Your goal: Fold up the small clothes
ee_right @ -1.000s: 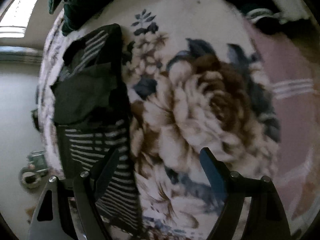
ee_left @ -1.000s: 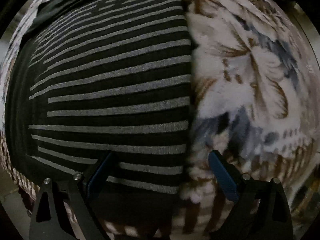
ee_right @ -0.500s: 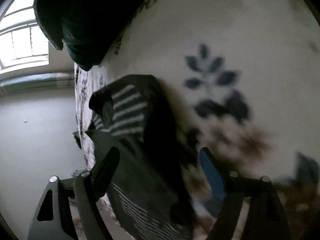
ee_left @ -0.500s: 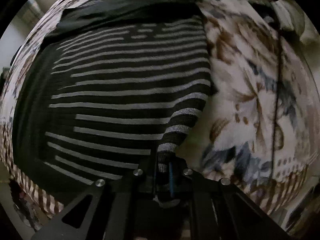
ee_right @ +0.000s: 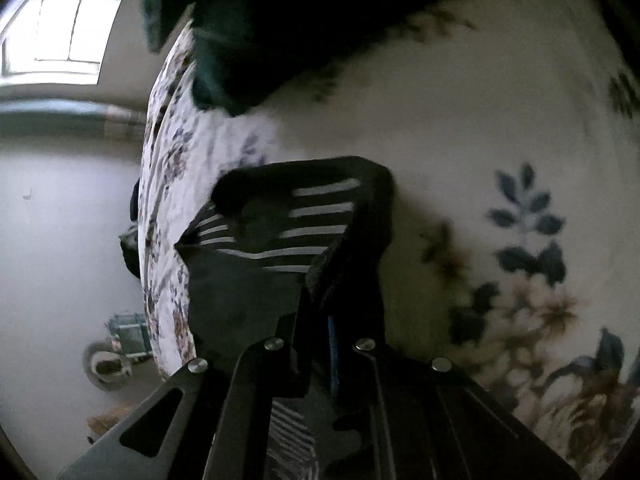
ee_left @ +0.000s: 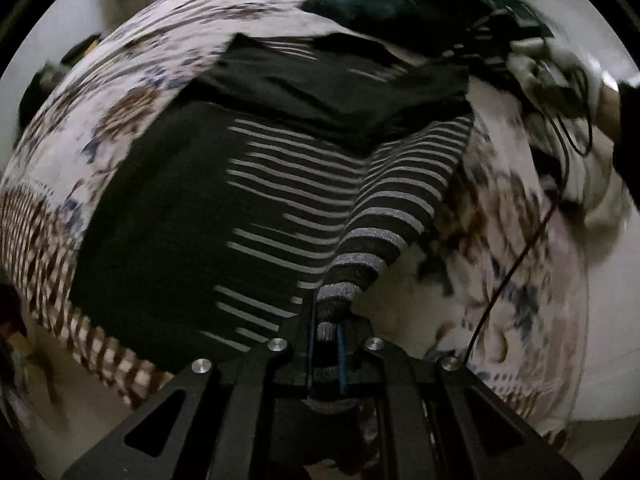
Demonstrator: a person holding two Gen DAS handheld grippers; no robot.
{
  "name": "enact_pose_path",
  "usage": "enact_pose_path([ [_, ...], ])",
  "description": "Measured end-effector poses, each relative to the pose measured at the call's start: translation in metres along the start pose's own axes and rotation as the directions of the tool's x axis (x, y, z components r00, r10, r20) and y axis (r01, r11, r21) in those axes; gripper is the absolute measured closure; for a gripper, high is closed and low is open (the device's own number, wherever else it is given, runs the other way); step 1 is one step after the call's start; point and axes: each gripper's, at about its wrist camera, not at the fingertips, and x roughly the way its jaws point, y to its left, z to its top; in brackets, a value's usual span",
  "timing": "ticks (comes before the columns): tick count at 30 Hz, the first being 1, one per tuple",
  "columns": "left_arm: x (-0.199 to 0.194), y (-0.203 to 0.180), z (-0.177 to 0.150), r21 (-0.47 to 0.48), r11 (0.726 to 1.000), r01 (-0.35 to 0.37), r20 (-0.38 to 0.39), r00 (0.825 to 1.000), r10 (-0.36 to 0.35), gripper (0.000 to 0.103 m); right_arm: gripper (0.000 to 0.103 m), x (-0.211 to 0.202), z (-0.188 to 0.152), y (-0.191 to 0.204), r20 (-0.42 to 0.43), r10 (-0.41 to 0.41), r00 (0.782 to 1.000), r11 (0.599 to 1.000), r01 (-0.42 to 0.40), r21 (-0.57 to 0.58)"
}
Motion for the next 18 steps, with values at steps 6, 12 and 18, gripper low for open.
enact_pose_path([
  [6, -0.008, 0.088, 0.022, -0.138, 0.990, 0.036, 0.006, 0.999, -0.035, 0.097, 0.097, 0.030, 0.010, 0.118, 0.000, -0.070, 0.998, 0.991, 0.070, -0.112],
  [12, 0.014, 0.180, 0.038, -0.244, 0.965, 0.094, -0.015, 0.995, -0.101, 0.097, 0.097, 0.125, 0.009, 0.223, -0.013, -0.170, 0.985, 0.968, 0.165, -0.188],
  [18, 0.049, 0.264, 0.046, -0.323, 0.937, 0.133, -0.063, 0.985, -0.162, 0.097, 0.097, 0.244, 0.005, 0.303, -0.032, -0.286, 0.958, 0.928, 0.269, -0.257],
])
